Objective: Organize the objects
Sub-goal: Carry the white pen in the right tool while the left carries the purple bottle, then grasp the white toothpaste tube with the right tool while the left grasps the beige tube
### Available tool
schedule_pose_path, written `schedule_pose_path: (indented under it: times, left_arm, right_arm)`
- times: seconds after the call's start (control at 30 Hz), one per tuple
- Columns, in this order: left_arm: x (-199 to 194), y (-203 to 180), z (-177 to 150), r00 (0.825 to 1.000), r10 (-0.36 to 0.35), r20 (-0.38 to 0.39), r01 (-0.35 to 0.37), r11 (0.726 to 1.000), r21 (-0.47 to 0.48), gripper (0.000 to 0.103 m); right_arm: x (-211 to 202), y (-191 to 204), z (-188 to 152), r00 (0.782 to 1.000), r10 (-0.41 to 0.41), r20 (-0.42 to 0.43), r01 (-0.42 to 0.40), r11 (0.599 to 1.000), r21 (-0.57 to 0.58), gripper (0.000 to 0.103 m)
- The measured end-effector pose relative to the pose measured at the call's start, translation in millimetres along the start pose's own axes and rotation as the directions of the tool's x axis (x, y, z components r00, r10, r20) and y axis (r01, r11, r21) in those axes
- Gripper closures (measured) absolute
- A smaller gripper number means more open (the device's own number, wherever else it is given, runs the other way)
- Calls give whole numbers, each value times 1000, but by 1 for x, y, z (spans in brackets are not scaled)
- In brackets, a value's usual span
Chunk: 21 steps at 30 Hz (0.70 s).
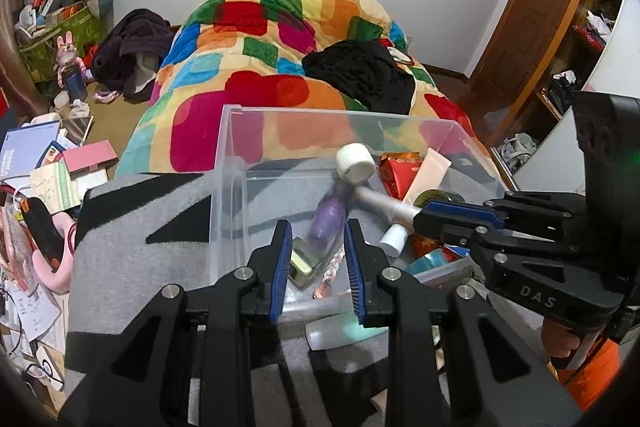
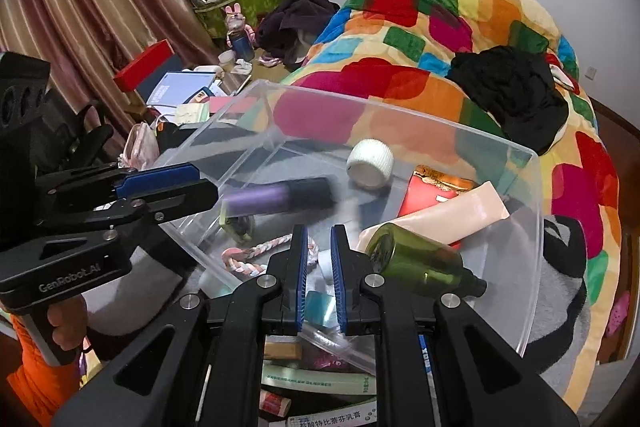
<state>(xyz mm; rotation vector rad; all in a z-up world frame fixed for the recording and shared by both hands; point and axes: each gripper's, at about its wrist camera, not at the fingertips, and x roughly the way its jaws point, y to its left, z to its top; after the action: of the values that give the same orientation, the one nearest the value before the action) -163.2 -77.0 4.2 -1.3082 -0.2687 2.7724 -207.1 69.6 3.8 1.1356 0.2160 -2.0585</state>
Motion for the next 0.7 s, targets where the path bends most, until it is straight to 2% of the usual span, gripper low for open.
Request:
schedule_pose_path:
  times: [0.23,0.37,0.43,0.57,0.7]
  left_arm:
    - [-25,-14,-8,999,-10,50,8,999,51,76]
    - [-37,-25,-20,997,-22,70,16,996,87,66]
    - [-40,-30,-27,997,-27,72,20,995,103,65]
    - [-36,-39,-42,998,-52,44,46,991,124,64]
    - [-21,-43,-58,997,-70,-11,71,988,136,64]
  right_arm:
    - [-25,6,-6,998,-29,57,30,999,-21,91]
    - [-47,9,-17,993,-51,108,54,998,-25,83]
    - [-56,9,-24,989,-71,130,74,997,-21,80]
    - [-68,7,-41,983,-96,154,98,995,-4,74]
    - [-69,3,-60,984,-106,142,103,994,29,64]
